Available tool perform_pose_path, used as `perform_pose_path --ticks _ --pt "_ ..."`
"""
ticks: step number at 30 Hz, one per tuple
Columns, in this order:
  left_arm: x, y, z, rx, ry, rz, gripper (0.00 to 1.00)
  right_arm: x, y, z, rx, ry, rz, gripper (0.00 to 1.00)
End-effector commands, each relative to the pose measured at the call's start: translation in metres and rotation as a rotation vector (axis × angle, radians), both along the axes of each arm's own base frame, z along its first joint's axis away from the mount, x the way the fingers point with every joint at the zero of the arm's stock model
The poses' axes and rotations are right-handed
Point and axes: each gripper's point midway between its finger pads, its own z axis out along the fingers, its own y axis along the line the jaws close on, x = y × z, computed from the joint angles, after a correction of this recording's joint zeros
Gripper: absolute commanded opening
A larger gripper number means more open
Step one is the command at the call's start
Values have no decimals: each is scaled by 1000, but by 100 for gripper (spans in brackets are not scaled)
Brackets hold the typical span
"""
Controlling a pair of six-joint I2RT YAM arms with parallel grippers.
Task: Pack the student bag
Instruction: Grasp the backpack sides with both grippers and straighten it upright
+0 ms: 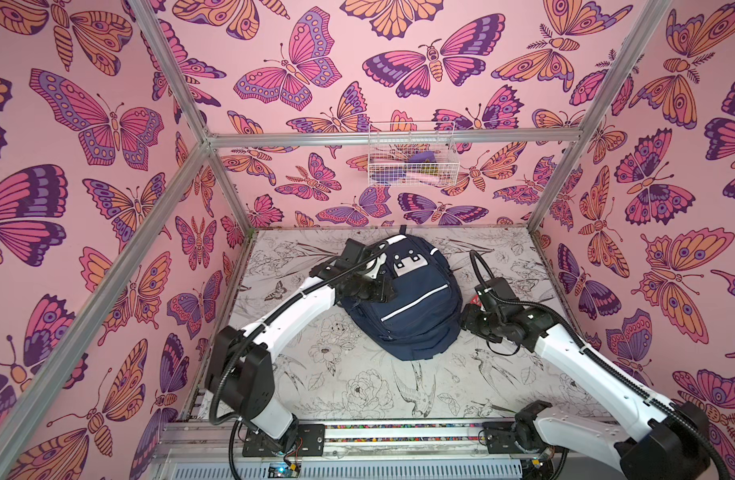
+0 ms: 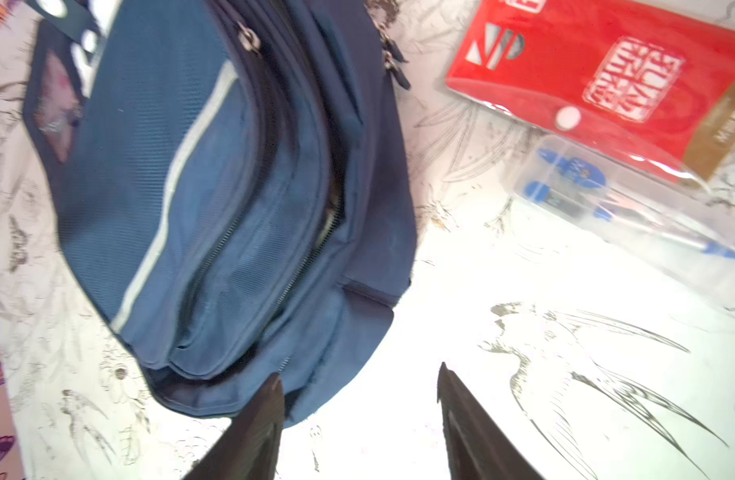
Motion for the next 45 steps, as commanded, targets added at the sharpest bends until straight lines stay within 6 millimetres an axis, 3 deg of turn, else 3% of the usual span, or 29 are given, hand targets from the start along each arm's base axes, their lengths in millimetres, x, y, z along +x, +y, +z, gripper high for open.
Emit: perform_pose_path --ticks 1,5,13,20,23,29,32,37,39,41,45 --pt "-23 19 -29 50 83 32 63 -2 0 11 -79 -21 70 58" --pt "-31 20 -44 29 167 64 63 1 31 18 -32 -63 159 56" --pt "-12 2 -85 -59 337 188 56 -9 94 22 -136 -93 379 51" --pt "-6 5 -105 -44 385 252 51 -17 121 21 -107 -108 409 47" --pt "-3 2 -107 -61 408 271 43 -20 127 20 -105 -115 418 46" --pt "18 -28 -74 -344 468 279 9 -28 147 19 -123 -116 472 44" --pt "36 -31 -45 -499 472 304 0 -28 161 20 -124 -115 486 44" --pt "55 -35 0 -604 319 249 0 -22 186 21 -121 -119 480 38" --pt "59 -37 10 -644 253 222 0 -16 185 22 -161 -123 423 31" --pt "62 -38 18 -686 182 192 0 -10 181 8 -209 -96 357 30" --pt "64 -39 30 -763 49 136 0 -1 177 2 -260 -76 249 31"
